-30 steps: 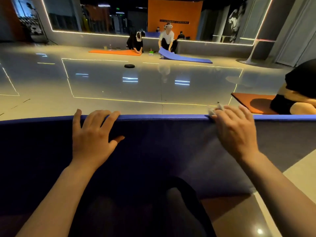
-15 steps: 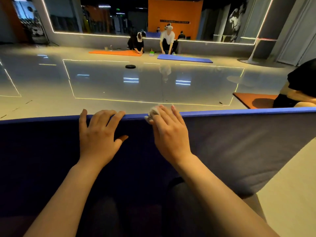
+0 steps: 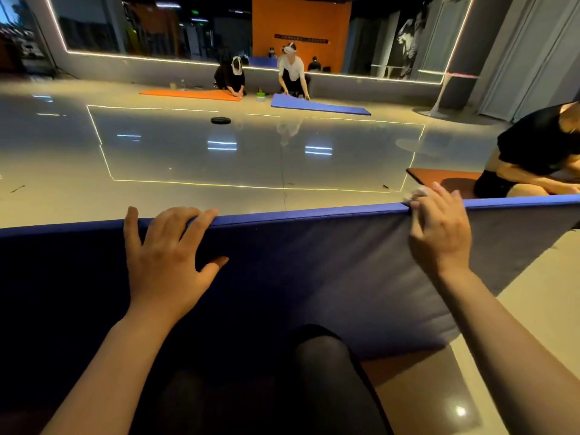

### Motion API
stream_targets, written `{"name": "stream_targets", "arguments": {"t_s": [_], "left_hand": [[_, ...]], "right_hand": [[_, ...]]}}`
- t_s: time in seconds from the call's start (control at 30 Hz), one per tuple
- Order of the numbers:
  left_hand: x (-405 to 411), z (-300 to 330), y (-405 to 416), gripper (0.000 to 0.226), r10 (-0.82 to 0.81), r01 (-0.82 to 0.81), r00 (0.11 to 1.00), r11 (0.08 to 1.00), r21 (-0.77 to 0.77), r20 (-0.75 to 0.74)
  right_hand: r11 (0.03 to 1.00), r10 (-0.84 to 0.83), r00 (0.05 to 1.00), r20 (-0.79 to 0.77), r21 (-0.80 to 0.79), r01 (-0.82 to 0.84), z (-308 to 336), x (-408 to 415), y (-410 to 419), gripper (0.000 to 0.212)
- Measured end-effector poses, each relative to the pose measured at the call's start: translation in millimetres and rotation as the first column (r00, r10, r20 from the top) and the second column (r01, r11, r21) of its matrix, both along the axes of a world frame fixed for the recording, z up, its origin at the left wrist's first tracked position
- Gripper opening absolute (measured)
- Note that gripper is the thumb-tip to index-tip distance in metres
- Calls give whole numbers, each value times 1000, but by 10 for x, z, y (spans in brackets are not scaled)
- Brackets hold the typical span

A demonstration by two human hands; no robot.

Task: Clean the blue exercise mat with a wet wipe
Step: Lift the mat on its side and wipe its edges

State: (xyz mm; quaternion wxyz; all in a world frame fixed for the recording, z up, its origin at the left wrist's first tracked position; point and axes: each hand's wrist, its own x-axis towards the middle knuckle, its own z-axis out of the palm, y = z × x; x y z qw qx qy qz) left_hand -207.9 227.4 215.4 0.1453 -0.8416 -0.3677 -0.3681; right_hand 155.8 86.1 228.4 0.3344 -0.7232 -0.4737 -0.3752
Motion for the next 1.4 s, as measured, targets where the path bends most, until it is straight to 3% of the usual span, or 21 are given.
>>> {"name": "stream_targets", "arguments": {"t_s": [0.13,0.23,0.33,0.4,0.53,0.7,0.77,0.9,1.0,1.1,1.23,1.33,1.4], "left_hand": [[-11,-3,-30,67,-1,1,1000,1000,-31,-4],[-33,-11,-67,67,-5,4,1000,999,-50,-17],[-86,-4,-90,66,-12,11,1000,999,-46,-22],[-109,7,-98,66,-27,27,1000,999,-39,1],[-100,-1,-124,64,-38,39,998,999,-13,41],[-53,10,-116,66,-43,45,998,998,-50,53],[-30,12,-103,66,-37,41,998,997,-60,58],[7,19,-90,65,-30,34,998,997,-71,61],[-15,30,-92,64,-26,29,999,997,-72,34],[-102,36,-67,61,-56,56,998,997,-50,2],[-108,40,-36,56,-51,53,998,997,-52,42],[-65,33,-24,55,-46,50,997,997,-60,55],[-44,42,-7,55,-42,46,997,997,-65,61]], "right_hand": [[958,261,963,-60,136,-251,-114,-962,447,26],[900,426,904,36,85,-428,-161,-1774,709,30],[880,470,863,185,-15,-475,-102,-1821,724,29],[903,425,862,277,-64,-425,-81,-1521,598,25],[978,206,941,268,-35,-205,-124,-721,163,30],[997,-69,996,-63,21,70,-143,-52,-228,34],[993,-72,988,-135,80,84,-182,-156,-92,32],[978,135,984,-118,177,-113,-219,-904,372,31],[920,383,921,-72,121,-373,-218,-1780,676,30],[872,488,872,42,33,-489,-153,-2139,764,32],[934,358,912,201,-67,-352,-58,-1404,521,24],[991,125,979,162,-60,-117,-75,-636,127,20],[999,-4,999,31,-54,6,-88,-315,-93,27]]}}
